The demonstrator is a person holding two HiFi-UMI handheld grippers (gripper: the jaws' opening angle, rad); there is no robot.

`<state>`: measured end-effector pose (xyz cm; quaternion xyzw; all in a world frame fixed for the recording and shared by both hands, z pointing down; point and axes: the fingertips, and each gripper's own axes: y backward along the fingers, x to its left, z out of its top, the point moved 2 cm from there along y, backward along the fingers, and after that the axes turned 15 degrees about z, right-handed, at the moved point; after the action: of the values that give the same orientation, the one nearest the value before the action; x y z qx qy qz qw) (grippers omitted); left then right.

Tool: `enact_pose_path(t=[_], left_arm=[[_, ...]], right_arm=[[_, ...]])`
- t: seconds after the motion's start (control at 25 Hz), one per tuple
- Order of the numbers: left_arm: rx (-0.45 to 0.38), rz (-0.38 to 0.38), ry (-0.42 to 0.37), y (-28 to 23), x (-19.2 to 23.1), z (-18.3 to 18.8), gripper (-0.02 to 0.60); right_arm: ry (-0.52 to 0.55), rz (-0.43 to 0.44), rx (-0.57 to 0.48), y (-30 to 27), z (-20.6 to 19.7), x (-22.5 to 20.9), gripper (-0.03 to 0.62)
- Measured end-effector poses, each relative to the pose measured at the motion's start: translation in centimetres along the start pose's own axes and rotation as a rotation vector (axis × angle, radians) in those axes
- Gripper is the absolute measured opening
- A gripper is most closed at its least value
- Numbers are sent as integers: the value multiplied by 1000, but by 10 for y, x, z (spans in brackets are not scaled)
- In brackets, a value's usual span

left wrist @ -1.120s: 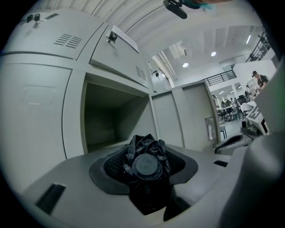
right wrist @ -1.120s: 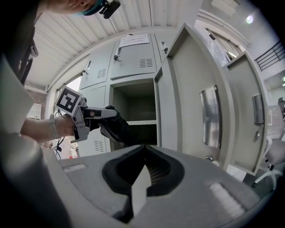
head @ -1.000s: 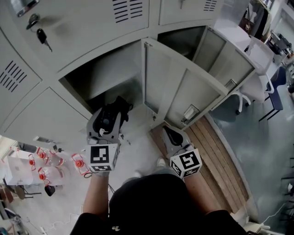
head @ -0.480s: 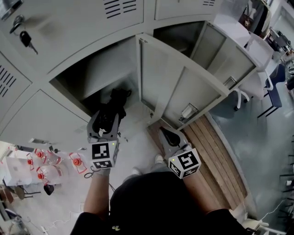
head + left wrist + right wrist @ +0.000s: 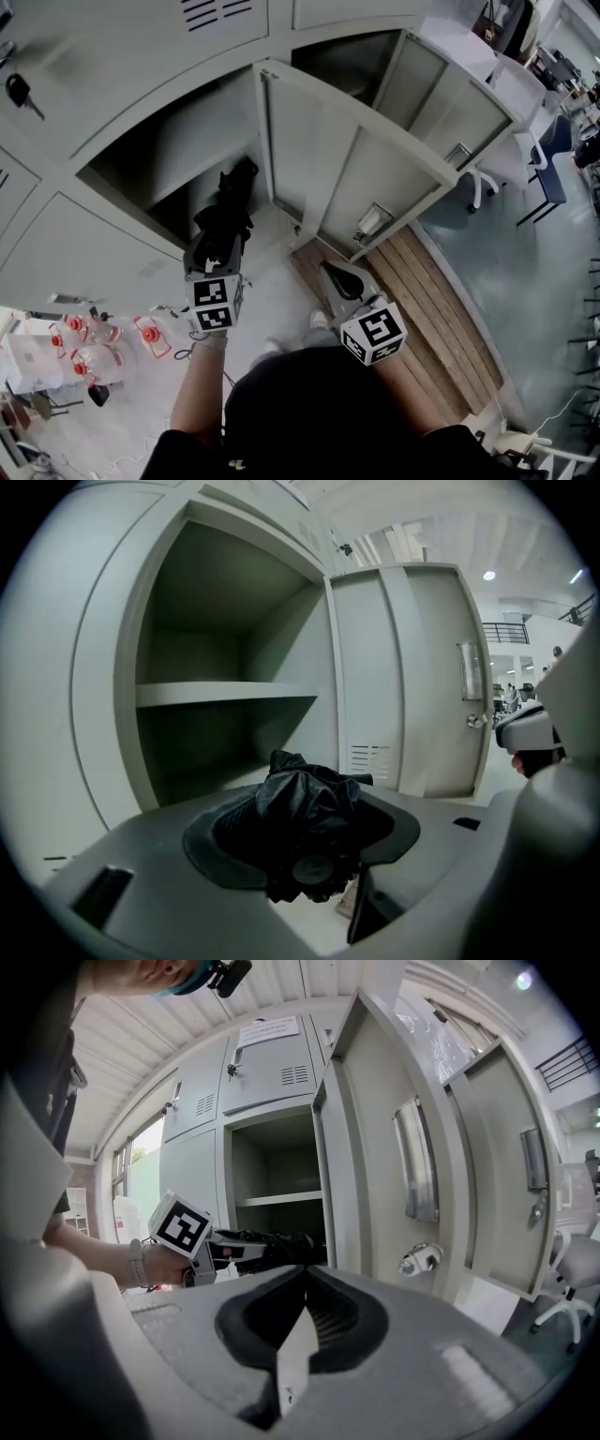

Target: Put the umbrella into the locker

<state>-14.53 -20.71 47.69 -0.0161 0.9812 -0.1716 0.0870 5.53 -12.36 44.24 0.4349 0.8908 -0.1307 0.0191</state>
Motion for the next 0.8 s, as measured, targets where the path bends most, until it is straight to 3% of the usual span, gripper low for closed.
enact_pose_path(t=[0.32, 0.48, 0.8], left_arm=[[82, 34, 15, -36, 0, -35, 247], [74, 60, -14, -51, 3, -40, 247], [65, 79, 5, -77, 4, -36, 253]], right_arm=[[-4, -31, 20, 6, -6, -9, -3], [-6, -39, 27, 5, -6, -13, -3], [-3, -37, 30, -4, -5, -16, -3]])
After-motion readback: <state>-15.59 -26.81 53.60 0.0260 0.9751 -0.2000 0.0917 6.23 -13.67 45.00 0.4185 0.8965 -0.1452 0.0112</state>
